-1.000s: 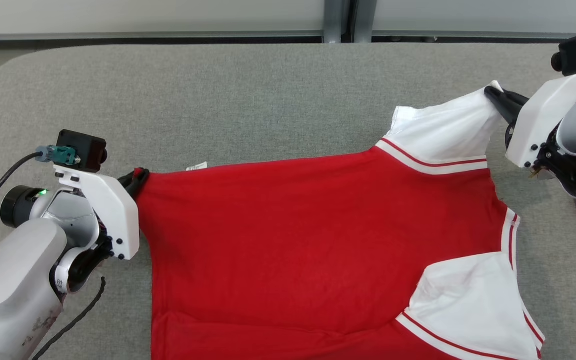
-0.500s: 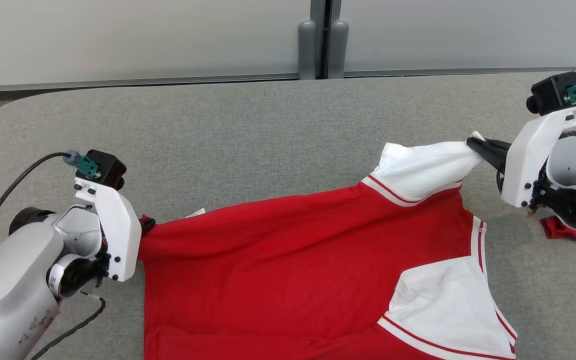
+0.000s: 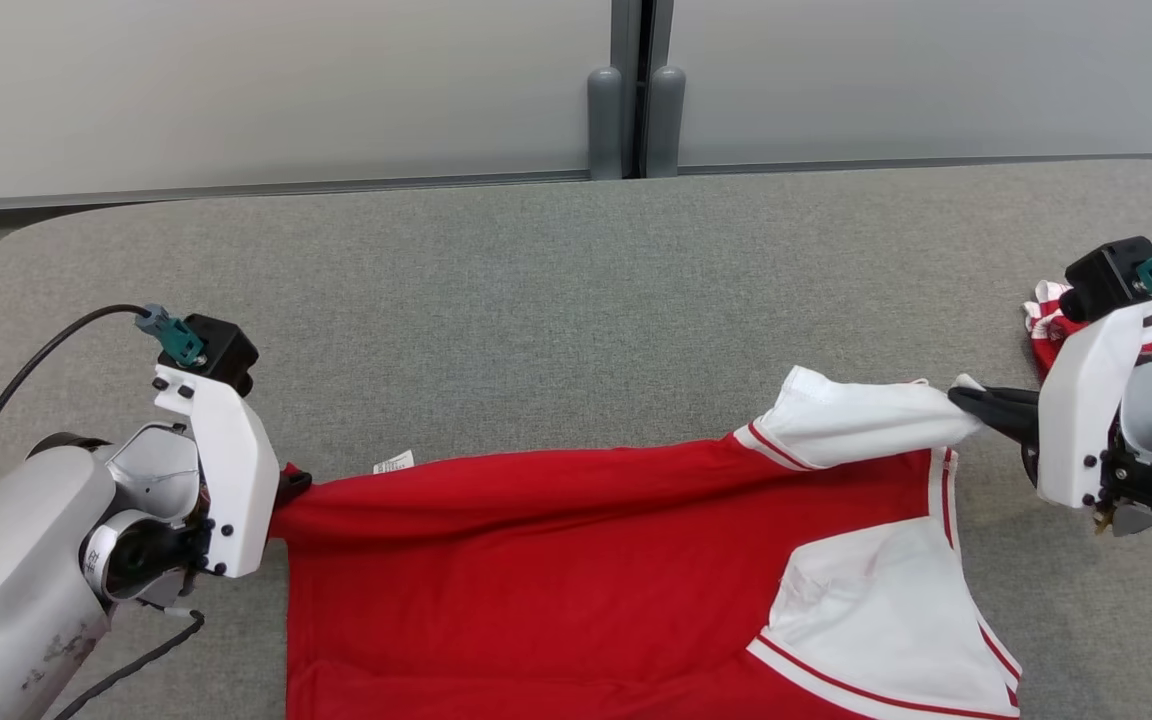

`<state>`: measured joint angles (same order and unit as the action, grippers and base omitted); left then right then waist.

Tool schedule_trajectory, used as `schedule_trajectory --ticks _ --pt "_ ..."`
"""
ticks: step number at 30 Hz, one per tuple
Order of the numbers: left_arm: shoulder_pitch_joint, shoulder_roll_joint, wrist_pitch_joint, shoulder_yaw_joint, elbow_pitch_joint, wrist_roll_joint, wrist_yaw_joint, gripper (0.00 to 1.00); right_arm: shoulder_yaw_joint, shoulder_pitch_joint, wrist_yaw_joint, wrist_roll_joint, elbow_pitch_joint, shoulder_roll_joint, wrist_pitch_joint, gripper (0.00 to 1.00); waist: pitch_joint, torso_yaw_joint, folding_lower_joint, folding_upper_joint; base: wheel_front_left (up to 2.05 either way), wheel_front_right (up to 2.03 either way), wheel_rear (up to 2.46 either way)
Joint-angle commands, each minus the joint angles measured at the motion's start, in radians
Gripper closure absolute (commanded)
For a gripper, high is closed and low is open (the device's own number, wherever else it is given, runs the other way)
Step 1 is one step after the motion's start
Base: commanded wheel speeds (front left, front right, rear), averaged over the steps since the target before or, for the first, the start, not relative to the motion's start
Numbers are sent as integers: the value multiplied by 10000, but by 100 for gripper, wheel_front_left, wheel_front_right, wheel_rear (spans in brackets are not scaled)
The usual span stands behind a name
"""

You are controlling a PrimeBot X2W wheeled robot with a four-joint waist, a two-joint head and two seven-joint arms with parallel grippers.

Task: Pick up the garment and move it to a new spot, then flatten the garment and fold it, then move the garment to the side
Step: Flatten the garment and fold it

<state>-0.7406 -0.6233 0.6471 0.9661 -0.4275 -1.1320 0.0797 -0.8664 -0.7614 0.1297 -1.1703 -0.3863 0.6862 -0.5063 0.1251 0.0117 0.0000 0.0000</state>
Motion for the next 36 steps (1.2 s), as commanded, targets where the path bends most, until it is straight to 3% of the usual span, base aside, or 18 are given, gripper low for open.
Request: schedule_trajectory --ticks 1,16,36 --pt "106 -143 88 4 75 -106 66 100 98 247 20 -75 320 223 -126 100 -31 -33 0 0 0 0 0" --pt "605 -479 698 143 711 -587 43 100 950 1895 19 -63 2251 1238 -1103 100 -243 -79 0 0 0 0 0" --pt "1207 -354 1091 431 639 -985 47 100 2886 4285 19 638 3258 716 -2649 100 -219 -165 0 0 0 0 0"
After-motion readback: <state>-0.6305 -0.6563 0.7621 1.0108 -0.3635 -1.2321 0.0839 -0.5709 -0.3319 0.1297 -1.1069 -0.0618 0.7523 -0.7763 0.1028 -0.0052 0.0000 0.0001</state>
